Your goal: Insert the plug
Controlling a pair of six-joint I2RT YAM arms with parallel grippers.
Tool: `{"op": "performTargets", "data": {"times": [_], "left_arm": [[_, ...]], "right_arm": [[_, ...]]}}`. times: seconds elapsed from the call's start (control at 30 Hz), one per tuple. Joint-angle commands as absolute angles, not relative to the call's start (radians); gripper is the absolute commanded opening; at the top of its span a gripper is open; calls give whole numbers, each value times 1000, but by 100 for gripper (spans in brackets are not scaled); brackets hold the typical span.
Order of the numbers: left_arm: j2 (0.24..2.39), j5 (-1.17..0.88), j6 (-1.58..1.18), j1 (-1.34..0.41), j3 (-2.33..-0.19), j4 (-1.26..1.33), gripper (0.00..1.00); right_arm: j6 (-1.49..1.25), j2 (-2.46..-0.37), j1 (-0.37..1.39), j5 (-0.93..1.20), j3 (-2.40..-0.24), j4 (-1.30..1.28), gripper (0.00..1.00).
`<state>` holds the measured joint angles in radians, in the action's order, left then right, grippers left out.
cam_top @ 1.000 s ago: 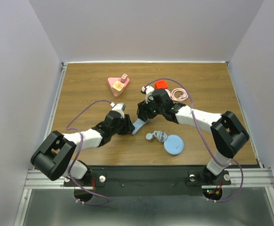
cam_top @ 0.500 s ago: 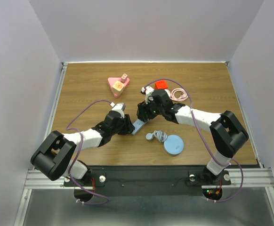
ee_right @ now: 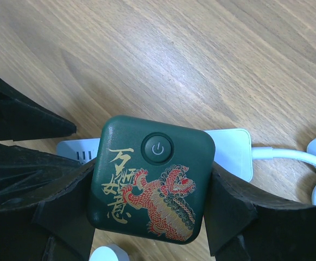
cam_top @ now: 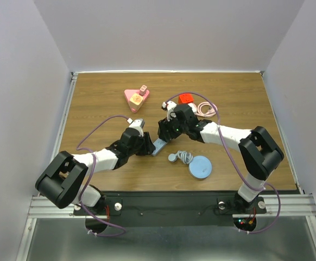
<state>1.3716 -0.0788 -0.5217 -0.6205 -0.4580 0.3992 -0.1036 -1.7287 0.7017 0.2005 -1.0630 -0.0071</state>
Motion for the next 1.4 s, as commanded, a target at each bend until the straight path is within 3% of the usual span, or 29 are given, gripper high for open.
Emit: {"op": "performTargets", "data": {"times": [0.0,1.37], "left_arm": [[1373,-75,-497,-617,-442,351,55],[1379,-83,-489,-615,-445,353,55]], "right_arm": [[-101,-1732,707,189,-1088,41,0],[-31,-1703,732,175,-942,101,0]]}}
